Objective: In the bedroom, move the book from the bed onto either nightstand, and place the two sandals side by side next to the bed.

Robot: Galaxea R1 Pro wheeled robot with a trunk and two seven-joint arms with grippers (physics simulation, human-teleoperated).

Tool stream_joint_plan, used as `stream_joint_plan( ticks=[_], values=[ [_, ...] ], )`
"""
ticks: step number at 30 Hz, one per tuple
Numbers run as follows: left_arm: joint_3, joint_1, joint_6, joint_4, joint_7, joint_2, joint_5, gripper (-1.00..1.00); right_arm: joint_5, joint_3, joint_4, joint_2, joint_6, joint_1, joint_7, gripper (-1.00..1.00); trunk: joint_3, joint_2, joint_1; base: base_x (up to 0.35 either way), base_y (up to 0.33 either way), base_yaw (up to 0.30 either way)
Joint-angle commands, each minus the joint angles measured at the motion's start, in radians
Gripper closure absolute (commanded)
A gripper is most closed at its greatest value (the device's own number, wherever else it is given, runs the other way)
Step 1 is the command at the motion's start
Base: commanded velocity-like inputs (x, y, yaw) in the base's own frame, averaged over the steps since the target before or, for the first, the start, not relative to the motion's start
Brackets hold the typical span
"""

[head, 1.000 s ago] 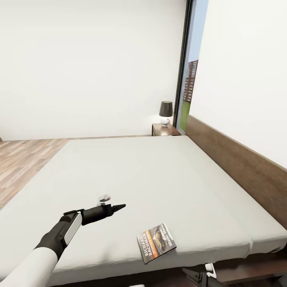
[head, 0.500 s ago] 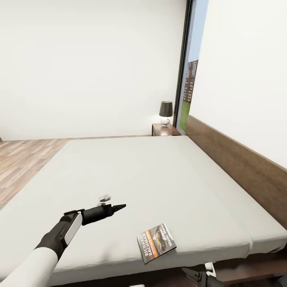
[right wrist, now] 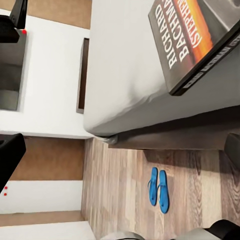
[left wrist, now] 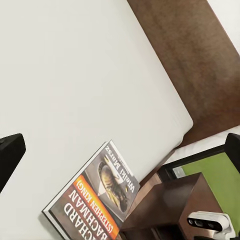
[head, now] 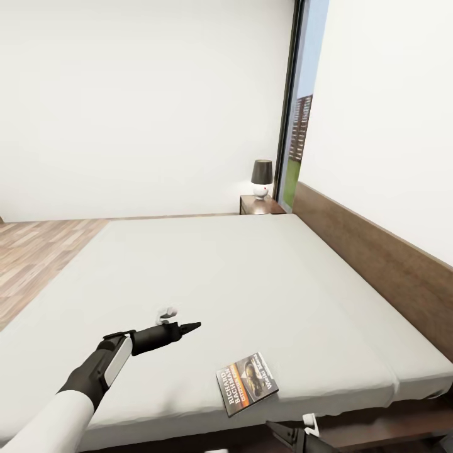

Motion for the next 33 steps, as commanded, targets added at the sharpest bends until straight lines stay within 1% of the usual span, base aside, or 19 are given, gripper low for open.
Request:
stream_joint_plan(
  ticks=[1,5,9,12,17,20,22,27,33],
  values=[
    [-0.004,-0.001,0.008,0.0,0.002,0.001,0.009,-1.0,0.005,-0.009,-0.001,0.0,0.01,0.0,0.003,-1.0,-0.001,0.0,0.0,0.0,0.0,0.0],
    [-0.004,-0.001,0.008,0.0,0.002,0.001,0.009,-1.0,0.005,-0.01,-0.001,0.002,0.01,0.0,0.003,-1.0,-0.001,0.0,0.0,0.0,0.0,0.0],
    [-0.004,-0.001,0.008,0.0,0.001,0.001,0.009,-1.0,0.005,-0.011,-0.004,0.014,0.01,0.0,0.002,-1.0,-0.001,0.0,0.0,0.0,0.0,0.0],
    [-0.004,-0.001,0.009,0.0,0.0,0.001,0.009,-1.0,0.005,-0.012,-0.005,0.016,0.009,0.0,0.002,-1.0,-0.001,0.0,0.0,0.0,0.0,0.0],
    [-0.004,-0.001,0.009,0.0,0.0,-0.001,0.009,-1.0,0.005,-0.012,-0.006,0.017,0.009,0.0,0.002,-1.0,-0.001,0.0,0.0,0.0,0.0,0.0],
    [-0.004,-0.001,0.008,0.013,0.001,-0.015,0.009,-1.0,0.005,-0.013,-0.007,0.015,0.009,0.0,0.002,-1.0,-0.001,0.0,0.0,0.0,0.0,0.0],
    [-0.004,-0.001,0.006,0.02,0.002,-0.019,0.009,-1.0,0.004,-0.014,-0.015,0.014,0.009,0.0,0.002,-1.0,-0.001,0.0,0.0,0.0,0.0,0.0],
    [-0.004,-0.001,0.006,0.025,0.002,-0.022,0.009,-1.0,0.004,-0.015,-0.037,0.014,0.009,0.0,0.002,-1.0,-0.001,0.0,0.0,0.002,0.0,0.0],
    [-0.004,-0.001,0.005,0.026,0.002,-0.022,0.009,-1.0,0.005,-0.015,-0.041,0.014,0.009,0.0,0.002,-1.0,-0.001,0.0,0.0,0.133,0.0,0.0]
  ],
)
